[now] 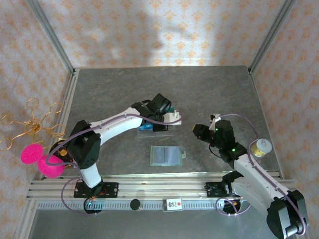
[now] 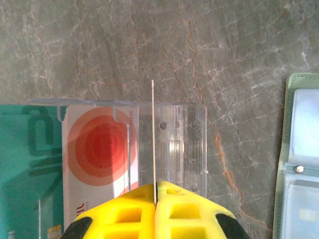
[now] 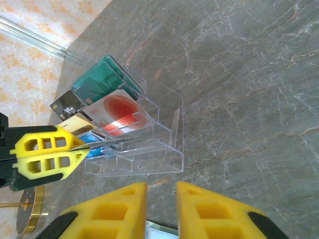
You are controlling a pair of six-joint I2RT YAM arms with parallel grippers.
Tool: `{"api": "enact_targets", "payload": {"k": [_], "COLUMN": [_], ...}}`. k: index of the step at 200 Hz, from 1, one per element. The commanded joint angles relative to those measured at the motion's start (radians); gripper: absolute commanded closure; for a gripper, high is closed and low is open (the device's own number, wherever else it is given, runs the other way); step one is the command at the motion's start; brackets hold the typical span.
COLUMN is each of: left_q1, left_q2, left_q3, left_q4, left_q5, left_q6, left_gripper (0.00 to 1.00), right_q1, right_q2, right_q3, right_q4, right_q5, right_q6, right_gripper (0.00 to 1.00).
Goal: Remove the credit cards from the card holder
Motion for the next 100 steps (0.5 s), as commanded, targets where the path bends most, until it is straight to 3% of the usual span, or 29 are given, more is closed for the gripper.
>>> {"api": "enact_targets", "payload": {"k": [1, 100], "left_q1": [0.02, 0.034], "left_q2": [0.014, 0.069], "left_q3": [0.022, 0.038], "left_q4": [-0.017, -0.013], "left_q5": [-0.019, -0.014], "left_q6": [0.026, 0.035], "left_gripper": [1.0, 1.0], "right_q1": [-0.008, -0.018], "right_q2": [0.008, 0.027], "right_q3": [0.026, 0.034], "right_q4": [0.044, 0.054], "right_q5": [-0.011, -0.025], "right_q6": [-0.025, -0.035], "right_gripper": [0.79, 0.79]}}
